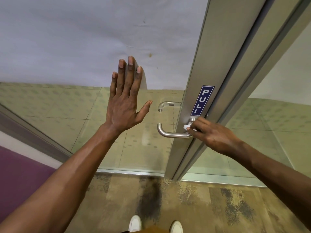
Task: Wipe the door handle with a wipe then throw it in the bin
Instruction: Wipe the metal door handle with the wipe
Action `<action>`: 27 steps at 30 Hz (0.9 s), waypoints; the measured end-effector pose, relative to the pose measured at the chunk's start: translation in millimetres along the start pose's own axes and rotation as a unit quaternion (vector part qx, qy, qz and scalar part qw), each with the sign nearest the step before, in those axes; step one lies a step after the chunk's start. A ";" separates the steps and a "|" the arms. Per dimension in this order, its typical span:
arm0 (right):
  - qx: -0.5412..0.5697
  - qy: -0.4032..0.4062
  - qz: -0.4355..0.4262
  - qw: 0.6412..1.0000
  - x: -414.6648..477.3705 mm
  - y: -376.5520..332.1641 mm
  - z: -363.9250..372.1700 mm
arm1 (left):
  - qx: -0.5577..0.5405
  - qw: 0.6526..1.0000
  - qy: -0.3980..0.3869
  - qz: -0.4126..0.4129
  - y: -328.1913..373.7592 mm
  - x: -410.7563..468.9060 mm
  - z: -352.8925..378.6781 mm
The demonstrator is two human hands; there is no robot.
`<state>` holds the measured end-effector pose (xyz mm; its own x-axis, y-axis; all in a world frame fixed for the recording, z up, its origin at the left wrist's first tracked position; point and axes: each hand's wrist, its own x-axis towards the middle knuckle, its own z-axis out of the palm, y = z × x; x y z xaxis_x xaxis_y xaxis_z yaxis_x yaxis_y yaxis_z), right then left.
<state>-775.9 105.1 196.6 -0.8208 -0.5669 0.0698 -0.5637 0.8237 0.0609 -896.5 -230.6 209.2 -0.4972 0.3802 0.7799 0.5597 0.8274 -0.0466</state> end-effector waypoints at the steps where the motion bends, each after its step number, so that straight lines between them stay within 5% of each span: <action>1: 0.017 0.011 0.009 1.000 -1.1 -3.5 4.0 | -0.002 1.000 -0.001 -0.001 0.4 0.0 0.4; 9: -0.003 0.074 0.134 0.988 15.7 -76.4 13.1 | 0.006 1.000 -0.012 0.002 -0.5 -0.3 -2.4; 17: 0.031 0.032 0.263 0.964 76.4 -147.3 2.7 | 0.018 1.000 -0.018 0.007 -4.0 -1.4 -4.0; 27: 0.112 0.065 0.369 0.920 128.5 -147.6 -21.6 | 0.026 0.999 -0.020 0.009 -4.1 -1.1 -2.7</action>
<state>-796.1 -89.5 218.1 -0.9781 0.1627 0.1298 0.1253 0.9582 -0.2571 -896.4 -235.5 210.2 -0.5144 0.4103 0.7530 0.5338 0.8405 -0.0933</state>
